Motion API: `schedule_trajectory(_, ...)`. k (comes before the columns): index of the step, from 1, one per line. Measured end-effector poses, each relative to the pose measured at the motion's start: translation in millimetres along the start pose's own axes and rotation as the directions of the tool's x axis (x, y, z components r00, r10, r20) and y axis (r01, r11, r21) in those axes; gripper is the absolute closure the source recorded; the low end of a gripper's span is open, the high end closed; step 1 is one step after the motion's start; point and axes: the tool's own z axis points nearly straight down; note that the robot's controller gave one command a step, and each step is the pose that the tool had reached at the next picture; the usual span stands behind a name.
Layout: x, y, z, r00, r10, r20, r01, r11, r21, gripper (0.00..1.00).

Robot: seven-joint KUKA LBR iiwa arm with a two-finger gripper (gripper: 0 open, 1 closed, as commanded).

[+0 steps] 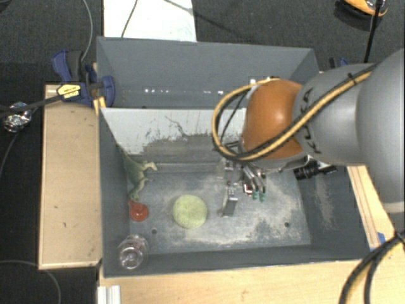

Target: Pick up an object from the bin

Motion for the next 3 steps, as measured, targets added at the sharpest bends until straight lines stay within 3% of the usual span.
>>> schedule_trajectory(1,16.0,31,-18,0.997,-0.074,0.024,0.074,0.997,-0.007,0.0)
schedule_trajectory(2,38.5,52,36,0.983,-0.186,0.006,0.186,0.983,-0.002,0.0)
schedule_trajectory(3,36.2,59,45,0.968,-0.25,0.031,0.25,0.968,-0.003,1.0)
